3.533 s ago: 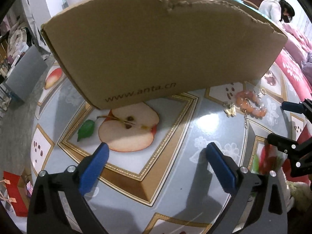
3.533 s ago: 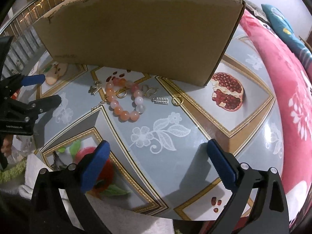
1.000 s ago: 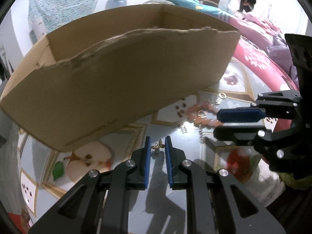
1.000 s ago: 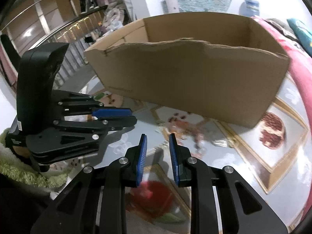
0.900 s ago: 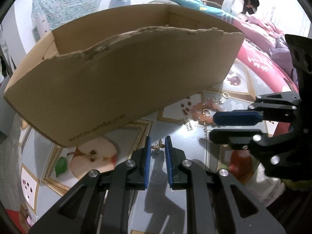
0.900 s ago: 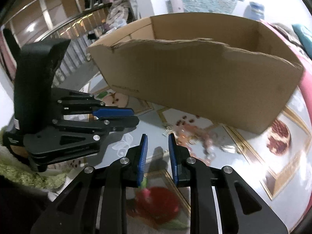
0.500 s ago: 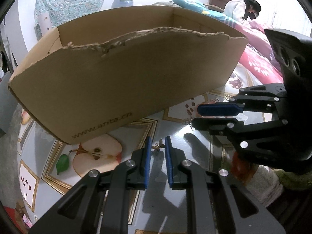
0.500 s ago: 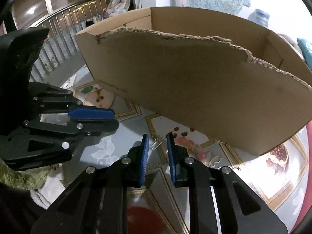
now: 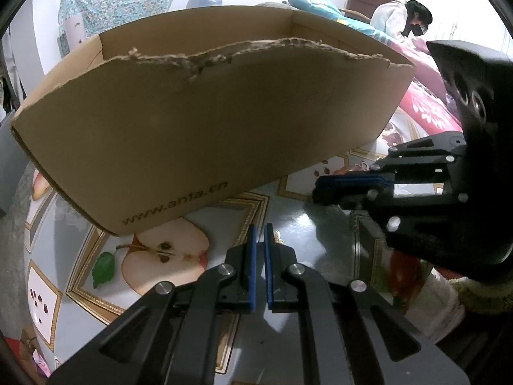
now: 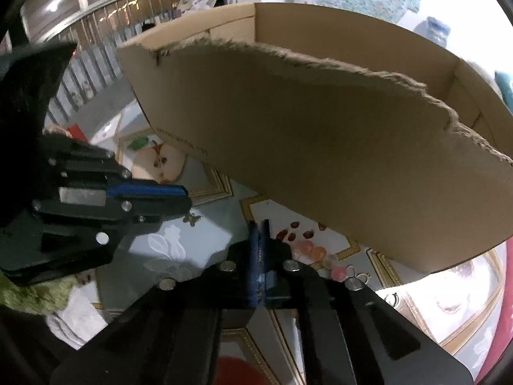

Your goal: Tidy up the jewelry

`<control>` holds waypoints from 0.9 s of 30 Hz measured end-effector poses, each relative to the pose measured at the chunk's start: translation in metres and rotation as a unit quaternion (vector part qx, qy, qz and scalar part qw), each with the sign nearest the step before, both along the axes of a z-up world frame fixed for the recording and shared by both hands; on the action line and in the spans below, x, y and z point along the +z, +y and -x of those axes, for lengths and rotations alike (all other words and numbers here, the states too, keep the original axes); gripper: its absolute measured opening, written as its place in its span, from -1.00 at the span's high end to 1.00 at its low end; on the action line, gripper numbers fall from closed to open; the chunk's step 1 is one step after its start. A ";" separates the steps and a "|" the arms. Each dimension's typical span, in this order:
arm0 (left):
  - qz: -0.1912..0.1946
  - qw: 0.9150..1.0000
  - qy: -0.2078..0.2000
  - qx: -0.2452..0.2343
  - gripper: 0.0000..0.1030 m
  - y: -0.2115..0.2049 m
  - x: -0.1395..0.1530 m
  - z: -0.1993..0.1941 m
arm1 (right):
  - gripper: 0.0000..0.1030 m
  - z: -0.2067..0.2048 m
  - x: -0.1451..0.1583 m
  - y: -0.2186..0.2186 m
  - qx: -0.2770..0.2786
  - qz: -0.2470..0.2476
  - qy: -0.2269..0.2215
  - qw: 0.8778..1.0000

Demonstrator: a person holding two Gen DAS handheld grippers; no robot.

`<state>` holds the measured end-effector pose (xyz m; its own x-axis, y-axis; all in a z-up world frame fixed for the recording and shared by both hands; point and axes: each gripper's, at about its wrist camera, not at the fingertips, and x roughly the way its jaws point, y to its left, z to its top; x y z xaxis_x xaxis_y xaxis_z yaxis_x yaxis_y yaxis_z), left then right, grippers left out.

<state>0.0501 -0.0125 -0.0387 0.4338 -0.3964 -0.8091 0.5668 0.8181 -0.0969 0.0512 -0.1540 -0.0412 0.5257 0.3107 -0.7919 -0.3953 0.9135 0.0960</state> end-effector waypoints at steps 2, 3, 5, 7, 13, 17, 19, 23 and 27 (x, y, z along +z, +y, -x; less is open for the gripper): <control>0.001 1.000 -0.001 0.001 0.92 0.001 0.001 0.001 | 1.00 0.000 0.004 -0.005 -0.008 -0.015 0.003 1.000; 0.002 1.000 -0.002 0.001 0.92 0.003 0.001 0.001 | 1.00 0.001 0.006 -0.008 -0.013 -0.024 0.004 1.000; 0.003 1.000 -0.003 0.002 0.92 0.004 0.002 0.002 | 1.00 0.002 0.010 -0.013 -0.023 -0.043 0.008 0.999; 0.005 1.000 -0.006 0.002 0.92 0.006 0.004 0.004 | 1.00 0.005 0.014 -0.019 -0.032 -0.059 0.010 0.998; 0.014 1.000 -0.005 -0.004 0.88 0.009 0.009 0.010 | 1.00 0.009 0.030 -0.040 -0.055 -0.122 0.014 0.991; 0.002 1.000 -0.004 -0.004 0.40 0.005 0.008 0.013 | 1.00 0.012 0.034 -0.043 -0.060 -0.150 0.010 0.987; -0.005 1.000 -0.006 -0.008 0.39 0.001 0.007 0.014 | 1.00 0.015 0.035 -0.043 -0.061 -0.153 0.007 0.986; -0.031 0.999 -0.010 -0.009 0.39 -0.011 0.002 0.014 | 1.00 0.019 0.033 -0.043 -0.060 -0.161 0.007 0.985; -0.047 0.999 -0.010 0.000 0.39 -0.020 -0.003 0.011 | 1.00 0.022 0.033 -0.046 -0.058 -0.167 0.007 0.984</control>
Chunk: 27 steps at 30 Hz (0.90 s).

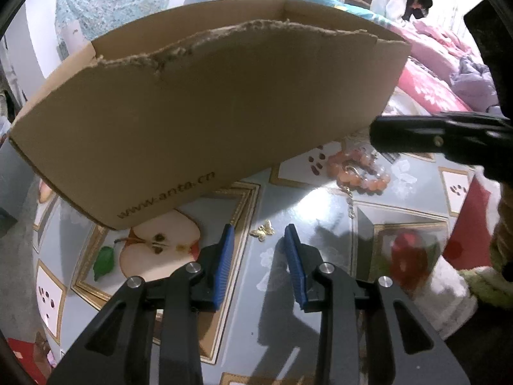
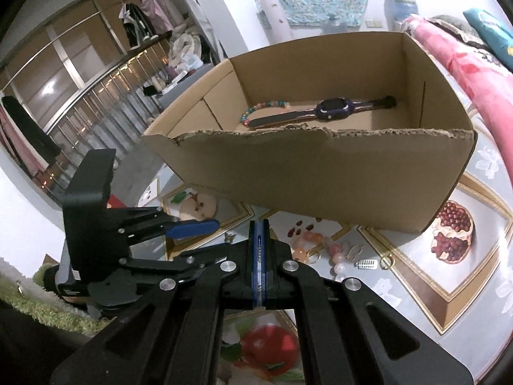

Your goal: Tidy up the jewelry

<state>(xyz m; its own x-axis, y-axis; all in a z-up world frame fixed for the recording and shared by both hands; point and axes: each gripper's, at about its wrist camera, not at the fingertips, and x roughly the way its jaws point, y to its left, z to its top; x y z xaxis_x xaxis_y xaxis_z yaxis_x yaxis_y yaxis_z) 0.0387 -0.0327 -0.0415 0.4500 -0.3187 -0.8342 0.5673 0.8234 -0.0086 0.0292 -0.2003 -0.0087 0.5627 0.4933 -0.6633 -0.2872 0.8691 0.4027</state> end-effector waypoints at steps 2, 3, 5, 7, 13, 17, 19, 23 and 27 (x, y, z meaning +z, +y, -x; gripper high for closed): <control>-0.009 1.000 -0.002 0.006 0.39 -0.007 0.000 -0.002 | 1.00 0.001 0.001 -0.004 0.000 -0.003 0.000 1.000; -0.011 1.000 -0.003 0.009 0.39 -0.010 0.000 -0.004 | 1.00 0.001 0.000 -0.004 -0.001 -0.003 0.000 1.000; -0.015 1.000 -0.005 0.012 0.42 -0.014 0.000 -0.005 | 1.00 0.000 -0.001 -0.005 -0.001 -0.005 0.000 1.000; -0.017 1.000 -0.004 0.015 0.55 -0.018 0.001 -0.004 | 1.00 0.001 -0.001 -0.007 -0.002 -0.007 -0.001 1.000; -0.034 0.999 -0.011 0.016 0.76 -0.028 0.000 0.000 | 1.00 0.002 0.000 -0.010 -0.002 -0.013 -0.006 1.000; -0.033 0.999 -0.009 0.020 0.76 -0.030 0.000 0.001 | 1.00 0.003 0.001 -0.012 -0.004 -0.015 -0.012 1.000; -0.035 0.999 -0.010 0.019 0.76 -0.033 0.000 0.002 | 1.00 0.005 0.003 -0.012 -0.005 -0.015 -0.015 1.000; -0.027 0.999 -0.008 0.020 0.76 -0.021 0.002 0.006 | 1.00 0.007 0.007 -0.013 -0.007 -0.012 -0.022 1.000; -0.005 1.000 -0.013 0.016 0.76 -0.016 0.015 0.009 | 1.00 0.011 0.017 -0.012 -0.005 -0.008 -0.038 0.999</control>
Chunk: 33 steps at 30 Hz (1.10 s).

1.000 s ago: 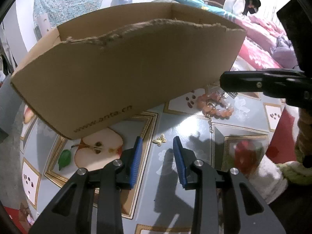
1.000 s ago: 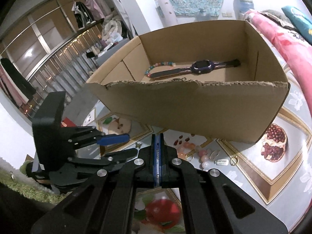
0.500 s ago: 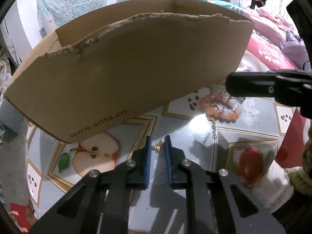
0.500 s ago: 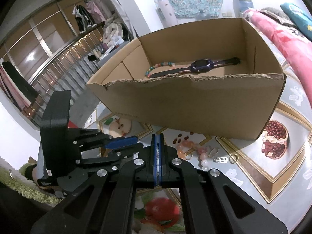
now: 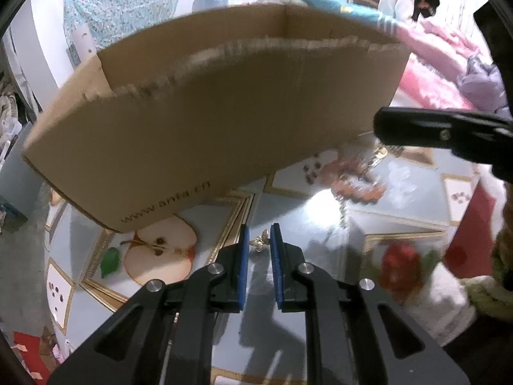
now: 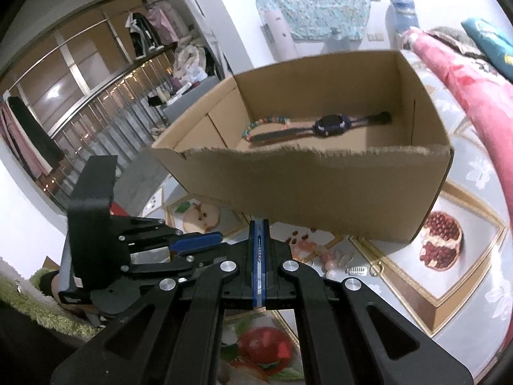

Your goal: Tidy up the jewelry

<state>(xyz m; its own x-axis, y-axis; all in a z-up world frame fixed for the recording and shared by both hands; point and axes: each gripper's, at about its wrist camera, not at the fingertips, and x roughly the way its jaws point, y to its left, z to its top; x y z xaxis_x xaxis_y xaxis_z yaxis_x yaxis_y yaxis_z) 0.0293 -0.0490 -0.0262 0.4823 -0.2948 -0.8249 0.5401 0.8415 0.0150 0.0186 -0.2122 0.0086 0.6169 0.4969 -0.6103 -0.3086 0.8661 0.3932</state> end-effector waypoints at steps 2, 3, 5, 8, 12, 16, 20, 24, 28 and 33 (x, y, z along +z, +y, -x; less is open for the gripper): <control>0.018 1.000 -0.010 -0.004 0.76 0.003 0.017 0.003 | 1.00 0.001 0.010 0.000 0.002 0.000 -0.013 1.000; 0.032 0.999 -0.016 -0.007 0.76 0.006 0.027 0.004 | 1.00 0.001 0.016 0.000 0.004 -0.001 -0.021 1.000; 0.063 0.998 -0.029 -0.013 0.76 0.011 0.050 0.006 | 1.00 -0.001 0.032 -0.001 0.007 -0.006 -0.044 0.999; 0.096 0.993 -0.057 -0.025 0.76 0.014 0.085 0.007 | 1.00 -0.007 0.055 -0.002 0.007 -0.012 -0.077 0.997; 0.121 0.987 -0.095 -0.036 0.76 0.014 0.118 -0.001 | 1.00 -0.022 0.077 -0.007 0.004 -0.032 -0.106 0.994; 0.119 0.987 -0.106 -0.026 0.76 0.012 0.123 -0.026 | 1.00 -0.045 0.087 -0.009 0.001 -0.028 -0.111 0.993; 0.113 0.991 -0.067 -0.004 0.76 0.010 0.105 -0.065 | 1.00 -0.079 0.074 -0.011 0.003 -0.026 -0.070 0.997; 0.102 0.994 -0.039 0.012 0.76 0.010 0.089 -0.095 | 1.00 -0.112 0.051 -0.009 0.003 -0.006 -0.007 1.000; 0.089 0.995 -0.016 0.035 0.75 0.012 0.076 -0.118 | 0.90 -0.130 0.032 -0.012 -0.002 0.005 0.037 0.999; 0.099 0.994 0.000 0.051 0.74 0.018 0.072 -0.130 | 0.58 -0.129 0.033 -0.024 -0.017 0.001 0.034 0.999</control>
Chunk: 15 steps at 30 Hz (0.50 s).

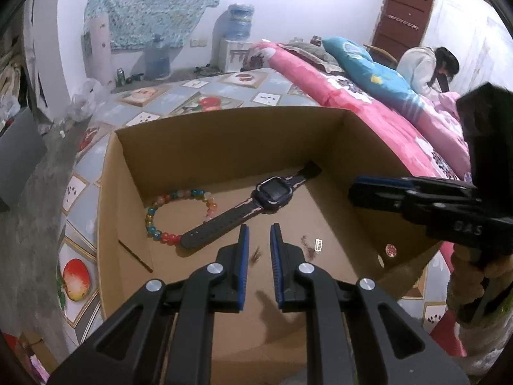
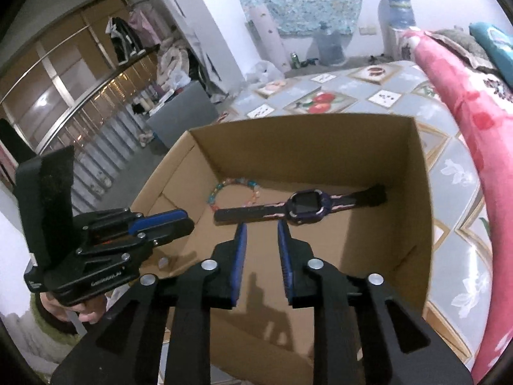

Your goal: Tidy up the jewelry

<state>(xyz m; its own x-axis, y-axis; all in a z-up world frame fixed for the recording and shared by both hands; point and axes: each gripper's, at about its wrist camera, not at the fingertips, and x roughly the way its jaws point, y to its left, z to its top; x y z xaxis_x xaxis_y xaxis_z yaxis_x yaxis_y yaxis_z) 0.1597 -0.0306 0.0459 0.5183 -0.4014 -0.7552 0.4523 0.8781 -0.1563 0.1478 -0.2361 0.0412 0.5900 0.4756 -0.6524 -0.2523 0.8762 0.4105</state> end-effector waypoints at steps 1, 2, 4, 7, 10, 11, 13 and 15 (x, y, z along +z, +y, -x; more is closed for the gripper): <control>0.002 1.000 0.001 0.002 0.74 0.001 0.000 -0.001 | 0.57 0.001 0.001 -0.003 -0.004 -0.001 -0.002 1.000; 0.003 1.000 0.000 0.004 0.74 0.002 0.000 -0.001 | 0.57 0.000 0.004 -0.006 -0.008 -0.002 -0.003 1.000; 0.008 1.000 -0.005 0.005 0.70 0.004 0.002 -0.001 | 0.56 0.004 0.008 -0.012 -0.016 -0.005 -0.008 1.000; 0.012 1.000 -0.015 0.009 0.61 0.007 0.006 0.003 | 0.56 0.011 0.016 -0.021 -0.024 -0.008 -0.020 0.999; 0.020 0.999 -0.030 0.011 0.59 0.011 0.014 0.011 | 0.56 0.023 0.026 -0.030 -0.034 -0.012 -0.038 0.999; 0.022 0.999 -0.036 0.012 0.59 0.012 0.018 0.015 | 0.56 0.030 0.030 -0.034 -0.038 -0.014 -0.045 0.998; 0.027 0.998 -0.049 0.011 0.57 0.015 0.024 0.024 | 0.56 0.044 0.037 -0.041 -0.044 -0.018 -0.059 0.997; 0.035 0.997 -0.066 0.005 0.56 0.018 0.030 0.039 | 0.55 0.056 0.041 -0.047 -0.047 -0.021 -0.070 0.996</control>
